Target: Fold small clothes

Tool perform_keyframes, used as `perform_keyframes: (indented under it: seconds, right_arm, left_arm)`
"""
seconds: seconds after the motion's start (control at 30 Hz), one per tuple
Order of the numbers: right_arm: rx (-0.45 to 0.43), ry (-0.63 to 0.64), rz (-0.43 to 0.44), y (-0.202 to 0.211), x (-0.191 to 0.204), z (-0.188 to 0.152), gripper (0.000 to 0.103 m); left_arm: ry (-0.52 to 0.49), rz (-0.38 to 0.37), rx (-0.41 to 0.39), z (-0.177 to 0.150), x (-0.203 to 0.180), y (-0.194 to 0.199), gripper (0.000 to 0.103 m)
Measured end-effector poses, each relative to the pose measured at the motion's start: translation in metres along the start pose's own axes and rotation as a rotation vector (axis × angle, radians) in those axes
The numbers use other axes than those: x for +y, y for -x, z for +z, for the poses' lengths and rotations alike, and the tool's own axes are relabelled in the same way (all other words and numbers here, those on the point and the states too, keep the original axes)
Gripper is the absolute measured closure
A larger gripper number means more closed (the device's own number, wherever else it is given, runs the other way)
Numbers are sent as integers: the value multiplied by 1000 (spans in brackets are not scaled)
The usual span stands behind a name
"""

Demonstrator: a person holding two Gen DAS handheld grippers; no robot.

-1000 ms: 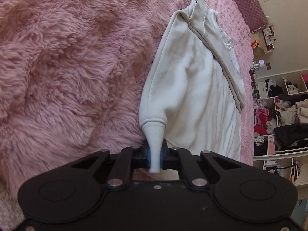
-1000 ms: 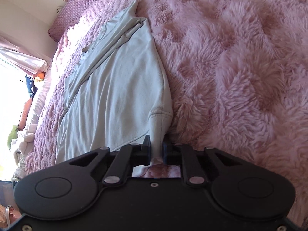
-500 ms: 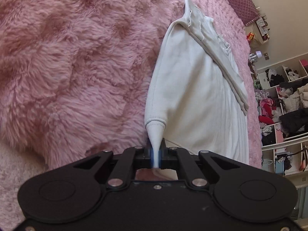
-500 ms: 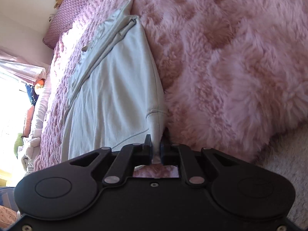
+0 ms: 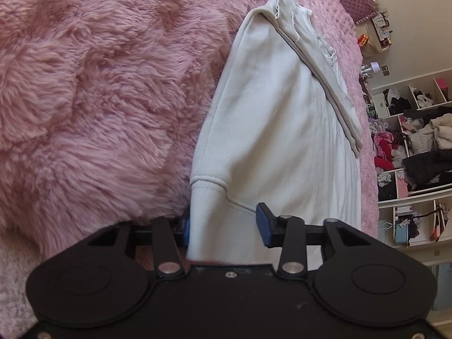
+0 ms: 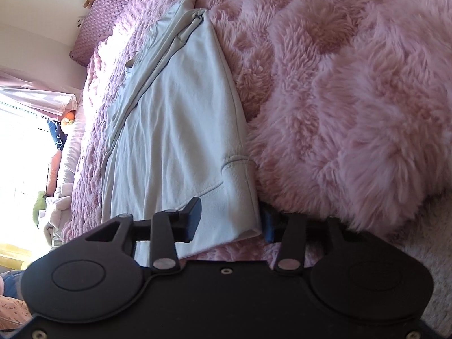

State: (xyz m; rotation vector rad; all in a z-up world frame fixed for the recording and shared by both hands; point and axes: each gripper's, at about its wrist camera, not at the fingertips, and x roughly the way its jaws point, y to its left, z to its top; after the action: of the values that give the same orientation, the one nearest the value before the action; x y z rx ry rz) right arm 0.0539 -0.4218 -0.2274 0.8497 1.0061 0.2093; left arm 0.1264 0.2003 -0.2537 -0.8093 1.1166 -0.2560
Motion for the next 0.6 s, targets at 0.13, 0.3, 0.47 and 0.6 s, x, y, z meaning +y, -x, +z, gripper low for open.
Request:
perform_keyframes:
  seconds: [0.13,0.3,0.47,0.6]
  right_arm:
    - [-10,-10,5,5,15,9,93]
    - [-56,9,82,13,46,42,94]
    - [-151,-8,152,-1,79,120,95]
    - [-243,36,161,-29,114,213,95]
  left_arm:
    - [25,-3,-13,8,-6,5,100]
    - [1,-53,-55,40,-34,13,100]
    - [-66,-131,-122,127,-85,-2,100]
    - [-138,-165,-197,218,-133,-30,100]
